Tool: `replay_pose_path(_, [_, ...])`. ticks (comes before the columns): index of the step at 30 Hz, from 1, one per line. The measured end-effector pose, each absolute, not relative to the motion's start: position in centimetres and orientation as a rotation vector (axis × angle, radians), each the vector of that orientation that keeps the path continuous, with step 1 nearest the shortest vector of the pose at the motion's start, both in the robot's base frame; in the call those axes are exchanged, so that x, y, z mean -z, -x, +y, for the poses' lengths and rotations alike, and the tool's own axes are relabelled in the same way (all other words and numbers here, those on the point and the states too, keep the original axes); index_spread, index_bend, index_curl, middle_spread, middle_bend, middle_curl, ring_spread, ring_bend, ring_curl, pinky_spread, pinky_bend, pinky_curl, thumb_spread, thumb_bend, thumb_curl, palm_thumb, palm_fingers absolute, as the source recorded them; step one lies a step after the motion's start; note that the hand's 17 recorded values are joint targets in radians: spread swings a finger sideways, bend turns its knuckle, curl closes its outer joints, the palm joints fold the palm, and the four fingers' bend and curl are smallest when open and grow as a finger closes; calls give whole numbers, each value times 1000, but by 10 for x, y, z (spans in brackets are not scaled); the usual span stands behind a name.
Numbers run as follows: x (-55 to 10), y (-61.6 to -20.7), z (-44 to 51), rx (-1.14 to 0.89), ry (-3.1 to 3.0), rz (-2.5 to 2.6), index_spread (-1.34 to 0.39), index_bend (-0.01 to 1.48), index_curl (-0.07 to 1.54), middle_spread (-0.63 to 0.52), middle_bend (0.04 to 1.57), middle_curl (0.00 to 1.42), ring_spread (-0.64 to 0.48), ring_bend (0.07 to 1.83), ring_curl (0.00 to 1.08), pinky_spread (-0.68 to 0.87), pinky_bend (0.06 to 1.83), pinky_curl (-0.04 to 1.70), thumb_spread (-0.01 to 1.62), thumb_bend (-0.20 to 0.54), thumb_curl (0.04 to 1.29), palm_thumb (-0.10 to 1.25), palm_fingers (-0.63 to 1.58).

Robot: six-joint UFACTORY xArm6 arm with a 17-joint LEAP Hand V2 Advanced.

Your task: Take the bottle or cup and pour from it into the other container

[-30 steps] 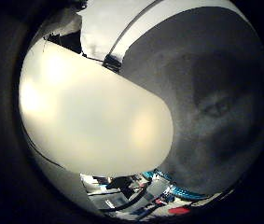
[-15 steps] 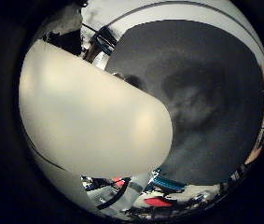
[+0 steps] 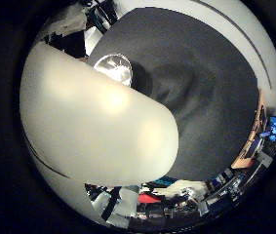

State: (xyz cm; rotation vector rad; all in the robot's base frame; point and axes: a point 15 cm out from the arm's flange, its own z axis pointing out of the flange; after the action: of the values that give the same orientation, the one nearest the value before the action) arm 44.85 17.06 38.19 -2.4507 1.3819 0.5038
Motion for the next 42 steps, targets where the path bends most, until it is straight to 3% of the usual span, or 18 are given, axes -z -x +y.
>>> replay_pose_path(9, [-385, -462, 199, -224, 2659, 1377, -348, 831, 936, -261, 1225, 1009, -287, 1444, 867, -253, 1229, 1282, 947, -25, 547, 821, 786])
replay_pose_path(28, [-374, -475, 251, 576, 3134, 1078, -372, 783, 952, -283, 1180, 1030, -294, 1410, 872, -254, 1228, 1256, 904, -24, 558, 834, 816])
replay_pose_path(38, [-356, -471, 286, 807, 3268, 879, -392, 759, 959, -293, 1167, 1040, -296, 1401, 879, -253, 1225, 1253, 898, -25, 566, 837, 822])
replay_pose_path(42, [-362, -479, 287, 988, 3306, 812, -397, 739, 963, -296, 1159, 1045, -297, 1402, 881, -253, 1229, 1244, 884, -26, 569, 849, 815])
